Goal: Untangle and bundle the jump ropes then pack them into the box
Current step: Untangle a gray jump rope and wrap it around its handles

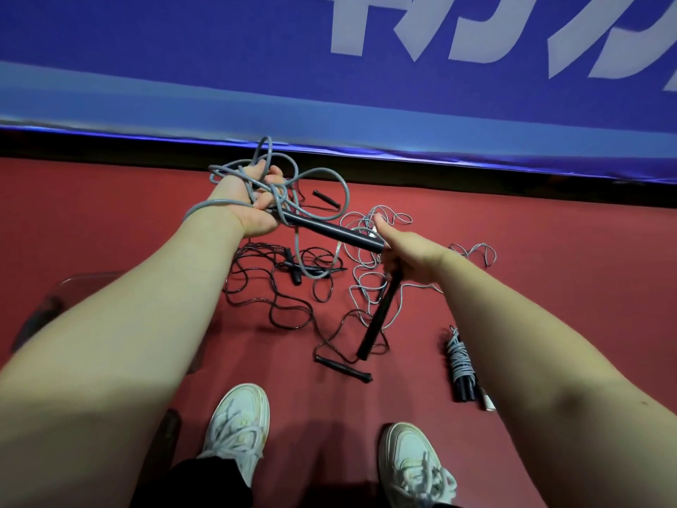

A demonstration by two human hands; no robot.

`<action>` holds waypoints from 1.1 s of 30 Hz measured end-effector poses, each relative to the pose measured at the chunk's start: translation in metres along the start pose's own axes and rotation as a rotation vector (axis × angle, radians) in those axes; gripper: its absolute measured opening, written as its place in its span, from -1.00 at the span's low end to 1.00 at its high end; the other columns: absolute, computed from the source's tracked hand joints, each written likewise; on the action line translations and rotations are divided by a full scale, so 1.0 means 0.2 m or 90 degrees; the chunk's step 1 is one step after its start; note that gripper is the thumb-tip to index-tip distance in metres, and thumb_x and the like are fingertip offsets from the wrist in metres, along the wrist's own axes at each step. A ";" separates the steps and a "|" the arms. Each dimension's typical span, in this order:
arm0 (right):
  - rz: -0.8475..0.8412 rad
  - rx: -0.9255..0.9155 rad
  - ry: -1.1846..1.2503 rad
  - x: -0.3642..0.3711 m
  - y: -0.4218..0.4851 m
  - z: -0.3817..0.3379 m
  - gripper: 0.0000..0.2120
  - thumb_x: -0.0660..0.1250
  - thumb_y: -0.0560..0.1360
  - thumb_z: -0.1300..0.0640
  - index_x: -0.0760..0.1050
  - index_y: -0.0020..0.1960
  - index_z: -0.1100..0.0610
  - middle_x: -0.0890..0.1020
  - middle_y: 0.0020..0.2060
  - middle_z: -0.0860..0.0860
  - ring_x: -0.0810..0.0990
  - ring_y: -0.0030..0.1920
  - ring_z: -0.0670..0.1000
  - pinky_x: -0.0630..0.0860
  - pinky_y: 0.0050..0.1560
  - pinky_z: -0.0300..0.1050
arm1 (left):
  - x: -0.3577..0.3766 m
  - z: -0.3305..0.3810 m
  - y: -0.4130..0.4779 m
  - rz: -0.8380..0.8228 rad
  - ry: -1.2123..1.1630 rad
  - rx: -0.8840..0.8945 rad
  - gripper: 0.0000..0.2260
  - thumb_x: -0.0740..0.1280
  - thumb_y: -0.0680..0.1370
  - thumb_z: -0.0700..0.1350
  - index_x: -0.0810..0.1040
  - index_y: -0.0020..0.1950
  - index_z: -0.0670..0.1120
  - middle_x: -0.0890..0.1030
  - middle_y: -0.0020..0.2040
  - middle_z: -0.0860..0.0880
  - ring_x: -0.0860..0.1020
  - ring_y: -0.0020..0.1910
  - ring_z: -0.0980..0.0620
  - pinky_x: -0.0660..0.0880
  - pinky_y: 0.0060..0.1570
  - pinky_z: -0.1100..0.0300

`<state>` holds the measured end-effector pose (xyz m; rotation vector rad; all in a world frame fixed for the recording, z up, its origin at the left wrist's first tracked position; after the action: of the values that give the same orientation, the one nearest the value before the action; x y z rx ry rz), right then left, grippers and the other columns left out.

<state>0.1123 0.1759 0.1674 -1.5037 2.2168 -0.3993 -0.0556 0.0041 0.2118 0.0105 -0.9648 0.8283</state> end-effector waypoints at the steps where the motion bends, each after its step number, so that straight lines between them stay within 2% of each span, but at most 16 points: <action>1: -0.041 -0.019 -0.002 0.04 -0.01 -0.06 -0.46 0.07 0.43 -0.44 0.20 -0.35 0.04 0.22 -0.48 -0.04 0.13 -0.46 -0.05 0.12 -0.39 -0.17 | 0.01 -0.03 -0.01 0.018 -0.127 -0.028 -0.74 0.24 0.60 -0.14 0.43 -0.30 -0.15 0.40 -0.45 0.00 0.22 -0.69 0.13 0.12 -0.69 0.34; 4: -0.131 -0.075 -0.050 0.15 -0.05 -0.15 -0.40 0.10 0.32 -0.46 0.38 -0.19 0.10 0.48 -0.43 -0.05 0.17 -0.47 -0.11 0.10 -0.46 -0.25 | 0.04 -0.06 -0.06 0.044 -0.187 -0.007 -0.76 0.20 0.62 -0.17 0.38 -0.25 -0.15 0.44 -0.47 -0.06 0.28 -0.67 0.11 0.10 -0.69 0.36; 6: -0.173 -0.107 -0.057 0.19 -0.06 -0.16 -0.58 0.15 0.43 -0.30 0.36 -0.15 0.08 0.58 -0.39 -0.05 0.18 -0.49 -0.13 0.08 -0.50 -0.29 | 0.03 -0.08 -0.07 0.061 -0.204 -0.003 -0.77 0.23 0.61 -0.19 0.38 -0.26 -0.15 0.46 -0.46 -0.08 0.29 -0.65 0.11 0.10 -0.70 0.36; 8: -0.187 -0.140 -0.036 0.20 -0.07 -0.17 -0.71 0.14 0.58 -0.10 0.30 -0.20 0.07 0.47 -0.49 -0.08 0.17 -0.53 -0.14 0.07 -0.53 -0.31 | 0.02 -0.09 -0.06 0.081 -0.196 0.005 -0.79 0.24 0.60 -0.19 0.40 -0.24 -0.16 0.47 -0.43 -0.08 0.28 -0.66 0.11 0.12 -0.71 0.35; 10: -0.167 -0.161 0.008 0.18 -0.06 -0.20 -0.75 0.15 0.60 -0.03 0.31 -0.21 0.06 0.34 -0.53 -0.08 0.15 -0.55 -0.14 0.05 -0.56 -0.32 | 0.01 -0.10 -0.06 0.102 -0.205 0.020 -0.80 0.21 0.60 -0.21 0.40 -0.23 -0.14 0.43 -0.44 -0.06 0.25 -0.67 0.11 0.17 -0.71 0.33; 12: -0.115 -0.175 0.016 0.12 -0.07 -0.27 -0.79 0.17 0.60 0.01 0.34 -0.19 0.06 0.31 -0.55 -0.08 0.14 -0.57 -0.15 0.03 -0.58 -0.32 | -0.03 -0.12 -0.05 0.149 -0.240 0.037 -0.78 0.19 0.60 -0.24 0.38 -0.25 -0.14 0.41 -0.43 -0.05 0.34 -0.60 0.09 0.34 -0.63 0.35; 14: -0.026 -0.200 -0.016 0.02 -0.09 -0.35 -0.81 0.22 0.58 0.02 0.37 -0.17 0.08 0.32 -0.57 -0.08 0.15 -0.59 -0.14 0.03 -0.59 -0.30 | -0.09 -0.15 -0.06 0.195 -0.236 0.028 -0.82 0.25 0.59 -0.24 0.43 -0.21 -0.21 0.50 -0.31 -0.08 0.49 -0.39 0.05 0.53 -0.39 0.24; 16: 0.091 -0.233 -0.107 -0.10 -0.14 -0.44 -0.81 0.29 0.54 0.01 0.41 -0.17 0.10 0.37 -0.58 -0.06 0.19 -0.59 -0.11 0.09 -0.58 -0.28 | -0.19 -0.19 -0.06 0.195 -0.153 -0.021 -0.87 0.27 0.57 -0.28 0.48 -0.19 -0.23 0.58 -0.28 -0.11 0.55 -0.26 0.03 0.56 -0.26 0.22; 19: 0.207 -0.269 -0.242 -0.21 -0.24 -0.58 -0.76 0.34 0.49 -0.03 0.38 -0.23 0.07 0.44 -0.51 -0.01 0.28 -0.53 -0.06 0.16 -0.54 -0.22 | -0.32 -0.23 -0.08 0.129 -0.046 -0.093 -0.90 0.37 0.41 -0.34 0.51 -0.12 -0.22 0.61 -0.21 -0.09 0.62 -0.22 0.04 0.60 -0.35 0.20; 21: 0.272 -0.287 -0.232 -0.27 -0.30 -0.65 -0.73 0.35 0.48 -0.01 0.34 -0.30 0.04 0.44 -0.43 0.03 0.36 -0.49 -0.04 0.22 -0.54 -0.23 | -0.39 -0.23 -0.10 0.084 -0.037 -0.097 -0.60 0.54 0.20 -0.28 0.52 -0.02 -0.20 0.62 -0.03 -0.09 0.67 -0.20 0.00 0.60 -0.33 0.20; 22: 0.300 -0.289 -0.207 -0.30 -0.32 -0.68 -0.74 0.34 0.48 0.03 0.33 -0.31 0.05 0.42 -0.43 0.04 0.36 -0.51 -0.05 0.22 -0.55 -0.25 | -0.43 -0.23 -0.11 0.080 -0.052 -0.099 -0.55 0.57 0.19 -0.21 0.53 0.03 -0.20 0.64 -0.01 -0.10 0.68 -0.20 -0.01 0.61 -0.32 0.20; 24: 0.345 -0.276 -0.153 -0.35 -0.34 -0.69 -0.76 0.31 0.48 0.10 0.32 -0.31 0.07 0.37 -0.46 0.05 0.30 -0.60 -0.06 0.18 -0.56 -0.25 | -0.50 -0.27 -0.13 0.136 -0.042 -0.134 -0.64 0.42 0.45 0.01 0.54 0.07 -0.24 0.68 -0.13 -0.14 0.67 -0.30 0.01 0.59 -0.40 0.24; 26: 0.388 -0.263 -0.093 -0.37 -0.34 -0.69 -0.75 0.28 0.48 0.12 0.30 -0.33 0.08 0.36 -0.45 0.05 0.30 -0.61 -0.05 0.20 -0.55 -0.24 | -0.56 -0.33 -0.15 0.214 0.088 -0.223 -0.50 0.12 0.59 0.19 0.52 0.00 -0.26 0.65 -0.36 -0.12 0.58 -0.52 0.06 0.49 -0.55 0.34; 28: 0.433 -0.270 -0.097 -0.36 -0.33 -0.69 -0.72 0.25 0.49 0.07 0.28 -0.36 0.08 0.39 -0.41 0.13 0.29 -0.50 0.01 0.24 -0.44 -0.17 | -0.60 -0.38 -0.15 0.235 0.391 -0.318 -0.39 -0.05 0.61 0.25 0.50 -0.08 -0.25 0.59 -0.47 -0.08 0.43 -0.66 0.11 0.35 -0.62 0.44; 31: 0.406 -0.296 -0.190 -0.27 -0.30 -0.71 -0.71 0.24 0.49 0.00 0.27 -0.33 0.08 0.42 -0.36 0.14 0.32 -0.40 0.04 0.26 -0.29 -0.09 | -0.54 -0.41 -0.15 0.176 0.750 -0.403 -0.50 0.01 0.64 0.18 0.52 -0.14 -0.18 0.58 -0.42 -0.03 0.34 -0.67 0.16 0.25 -0.61 0.46; 33: 0.381 -0.322 -0.261 -0.22 -0.30 -0.73 -0.74 0.27 0.47 -0.05 0.31 -0.27 0.07 0.45 -0.34 0.08 0.40 -0.33 0.02 0.30 -0.27 -0.11 | -0.39 -0.34 -0.13 0.136 0.884 -0.333 -0.64 0.14 0.65 0.07 0.52 -0.20 -0.12 0.49 -0.40 0.01 0.32 -0.62 0.16 0.24 -0.58 0.41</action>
<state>0.1023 0.1937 0.3298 -0.9194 2.3605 0.6366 -0.0133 -0.0381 0.1233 -1.0062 0.1811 0.5448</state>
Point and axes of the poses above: each hand's wrist, its own y-axis towards the middle knuckle, its own x-axis out of the palm, z = x × y, the point moved 6 cm from there along y, towards the middle knuckle
